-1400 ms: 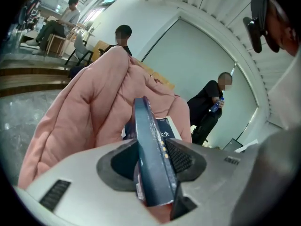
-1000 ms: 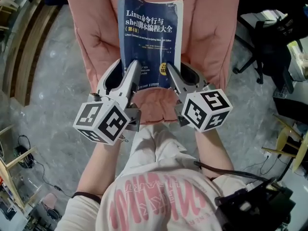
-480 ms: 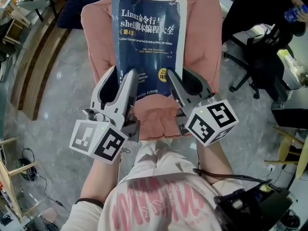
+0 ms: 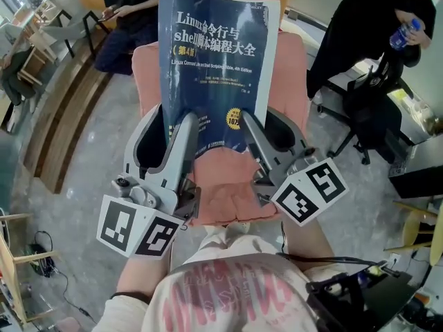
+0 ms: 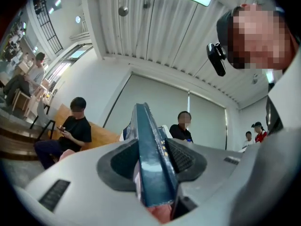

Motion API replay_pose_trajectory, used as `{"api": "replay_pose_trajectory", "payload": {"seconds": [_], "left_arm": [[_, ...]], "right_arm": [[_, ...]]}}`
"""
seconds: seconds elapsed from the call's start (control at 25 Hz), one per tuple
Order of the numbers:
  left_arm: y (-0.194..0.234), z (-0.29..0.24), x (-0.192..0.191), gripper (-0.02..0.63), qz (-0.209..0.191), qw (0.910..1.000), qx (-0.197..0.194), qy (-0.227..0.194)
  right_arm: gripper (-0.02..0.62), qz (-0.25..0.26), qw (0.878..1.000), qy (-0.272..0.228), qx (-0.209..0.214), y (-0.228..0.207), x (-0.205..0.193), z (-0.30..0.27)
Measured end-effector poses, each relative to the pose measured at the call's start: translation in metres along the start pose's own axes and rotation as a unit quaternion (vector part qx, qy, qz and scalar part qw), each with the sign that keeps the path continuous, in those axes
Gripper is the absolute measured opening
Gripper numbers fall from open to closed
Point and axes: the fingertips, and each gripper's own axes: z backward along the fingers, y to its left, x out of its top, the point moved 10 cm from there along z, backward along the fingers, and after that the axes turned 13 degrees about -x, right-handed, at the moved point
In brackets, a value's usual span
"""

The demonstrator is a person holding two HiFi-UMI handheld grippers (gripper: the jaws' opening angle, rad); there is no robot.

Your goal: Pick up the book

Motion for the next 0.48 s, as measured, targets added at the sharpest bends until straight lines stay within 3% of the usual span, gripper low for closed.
{"api": "replay_pose_trajectory", "payload": {"seconds": [0.24,0.48], "left_arm": [[0.002,0.005,-0.001,0.187,-0.045,0.9976,-0.028,-0.043],[-0.032,0.01,0.064,0.187,-0.087,0.989,-0.064,-0.1]], "right_arm": [[0.104,0.016,0.998,-0.062,0.02,0.001,0.001,-0.001],[0.104,0.05,0.991,-0.119,0.04,0.036,0.068,0.023]]}}
